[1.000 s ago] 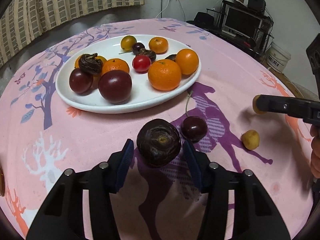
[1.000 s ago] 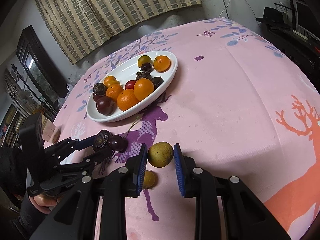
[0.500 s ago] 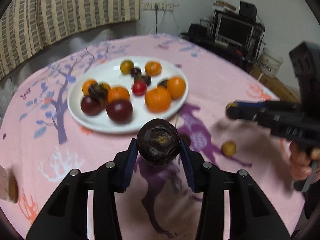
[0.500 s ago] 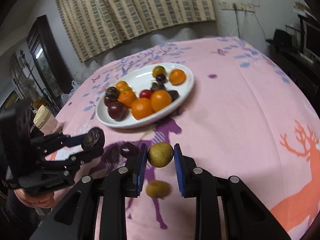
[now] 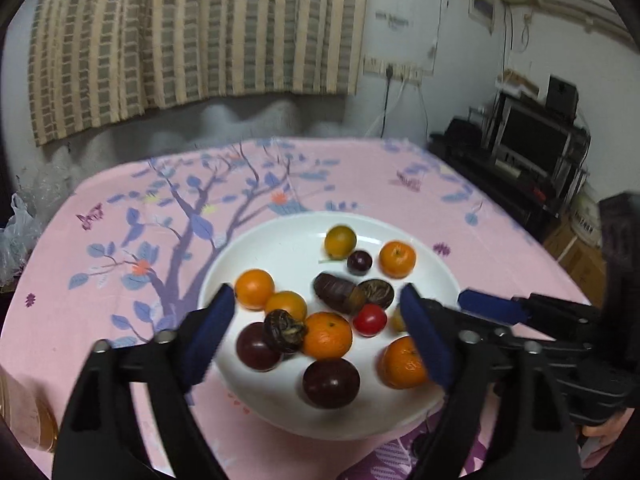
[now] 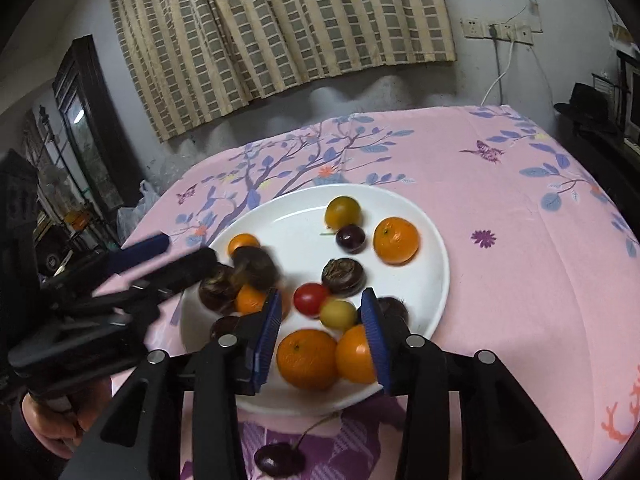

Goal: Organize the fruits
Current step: 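Place both fruits on the plate and withdraw both tools, then grasp a dark cherry with the left tool while the right tool grasps a small yellow fruit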

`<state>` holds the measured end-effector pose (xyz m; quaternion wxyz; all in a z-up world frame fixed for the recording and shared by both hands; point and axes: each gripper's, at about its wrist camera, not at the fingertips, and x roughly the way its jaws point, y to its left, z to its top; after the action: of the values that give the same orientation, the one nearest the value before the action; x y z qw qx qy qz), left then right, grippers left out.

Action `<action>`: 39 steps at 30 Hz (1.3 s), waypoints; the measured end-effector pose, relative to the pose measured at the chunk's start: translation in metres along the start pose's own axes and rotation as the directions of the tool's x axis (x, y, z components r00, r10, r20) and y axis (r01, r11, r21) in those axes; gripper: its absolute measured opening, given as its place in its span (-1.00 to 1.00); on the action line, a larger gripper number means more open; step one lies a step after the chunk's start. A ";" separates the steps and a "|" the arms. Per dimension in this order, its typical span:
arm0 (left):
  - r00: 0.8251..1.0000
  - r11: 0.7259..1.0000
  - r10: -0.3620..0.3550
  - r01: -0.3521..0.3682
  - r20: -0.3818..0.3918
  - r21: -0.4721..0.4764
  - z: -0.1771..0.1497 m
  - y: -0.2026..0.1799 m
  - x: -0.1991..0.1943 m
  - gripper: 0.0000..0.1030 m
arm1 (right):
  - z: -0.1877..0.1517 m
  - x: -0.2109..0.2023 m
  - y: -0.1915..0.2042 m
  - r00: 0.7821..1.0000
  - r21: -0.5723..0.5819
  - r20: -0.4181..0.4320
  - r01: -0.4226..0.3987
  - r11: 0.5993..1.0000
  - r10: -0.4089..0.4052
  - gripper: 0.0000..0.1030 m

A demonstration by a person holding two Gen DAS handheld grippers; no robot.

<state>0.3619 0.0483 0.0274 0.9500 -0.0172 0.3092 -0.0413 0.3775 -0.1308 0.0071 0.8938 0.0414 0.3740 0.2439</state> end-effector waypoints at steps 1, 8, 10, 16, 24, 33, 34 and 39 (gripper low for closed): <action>1.000 1.000 0.016 -0.016 0.016 -0.001 -0.003 0.001 -0.011 0.84 | -0.004 -0.006 0.002 1.000 -0.023 0.002 0.014 1.000 -0.014 -0.18; 0.999 0.998 0.040 -0.040 -0.015 -0.050 -0.044 0.001 -0.057 0.90 | -0.057 -0.038 0.002 0.998 -0.078 -0.038 0.038 0.996 -0.041 0.12; 0.999 0.996 0.041 -0.043 -0.031 -0.077 -0.060 0.000 -0.062 0.90 | -0.075 -0.043 0.004 0.995 -0.107 -0.065 0.065 0.992 -0.072 0.18; 0.988 0.991 0.056 -0.073 -0.141 -0.116 -0.101 0.004 -0.052 0.90 | -0.110 -0.055 0.014 0.986 -0.167 -0.141 0.063 0.984 -0.087 0.18; 0.987 0.980 0.053 -0.081 -0.150 -0.182 -0.110 0.014 -0.051 0.90 | -0.121 -0.058 0.014 0.979 -0.194 -0.169 0.078 0.978 -0.111 0.08; 0.984 0.989 0.040 -0.064 -0.172 -0.135 -0.111 0.002 -0.045 0.90 | -0.126 -0.049 0.012 0.968 -0.197 -0.220 0.076 0.978 -0.120 -0.38; 0.984 0.989 0.037 -0.061 -0.174 -0.133 -0.111 0.002 -0.045 0.90 | -0.126 -0.049 0.012 0.968 -0.200 -0.217 0.084 0.976 -0.127 -0.41; 0.983 0.994 -0.030 0.010 -0.181 -0.110 -0.113 -0.010 -0.041 0.90 | -0.119 -0.055 0.002 0.976 -0.143 -0.190 0.080 0.987 -0.106 -0.47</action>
<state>0.2611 0.0410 -0.0393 0.9148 -0.0684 0.3964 -0.0354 0.2613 -0.1680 -0.0419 0.8636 -0.0608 0.4448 0.2293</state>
